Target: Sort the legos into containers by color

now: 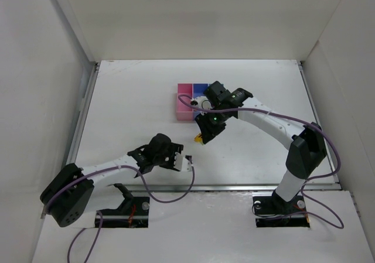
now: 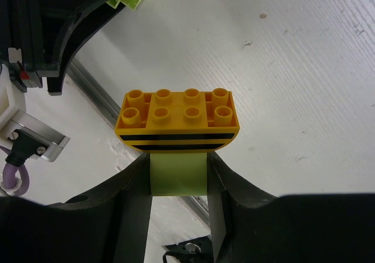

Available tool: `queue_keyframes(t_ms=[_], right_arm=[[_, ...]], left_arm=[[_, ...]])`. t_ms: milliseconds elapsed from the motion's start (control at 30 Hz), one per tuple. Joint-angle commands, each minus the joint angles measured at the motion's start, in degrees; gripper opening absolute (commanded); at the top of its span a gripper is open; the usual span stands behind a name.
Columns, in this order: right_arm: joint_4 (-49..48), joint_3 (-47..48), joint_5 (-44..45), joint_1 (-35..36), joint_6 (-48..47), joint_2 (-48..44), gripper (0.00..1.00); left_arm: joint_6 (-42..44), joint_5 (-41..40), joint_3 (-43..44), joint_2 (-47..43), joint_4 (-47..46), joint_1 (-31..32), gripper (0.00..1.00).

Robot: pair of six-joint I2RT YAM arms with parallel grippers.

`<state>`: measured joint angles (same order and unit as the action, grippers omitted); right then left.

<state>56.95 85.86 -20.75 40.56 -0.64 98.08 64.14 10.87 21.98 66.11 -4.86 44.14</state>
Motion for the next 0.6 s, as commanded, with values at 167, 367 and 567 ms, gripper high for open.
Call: queue_keyframes(t_ms=[167,367,567], right_arm=[[-2.3,-0.6,0.5,-0.1,0.7,-2.0,0.0],[-2.3,0.0,0.5,-0.1,0.7,-2.0,0.0],[-2.3,1.1,-4.6,-1.4,0.2,-0.4,0.0]], left_arm=[[-0.2,-0.2,0.8,-0.9,8.4,-0.1,0.72],[-2.1,-0.8,2.7,-2.7,10.2,-0.1,1.0],[-0.5,-2.1,6.8,-11.0,6.5,-0.1,1.0]])
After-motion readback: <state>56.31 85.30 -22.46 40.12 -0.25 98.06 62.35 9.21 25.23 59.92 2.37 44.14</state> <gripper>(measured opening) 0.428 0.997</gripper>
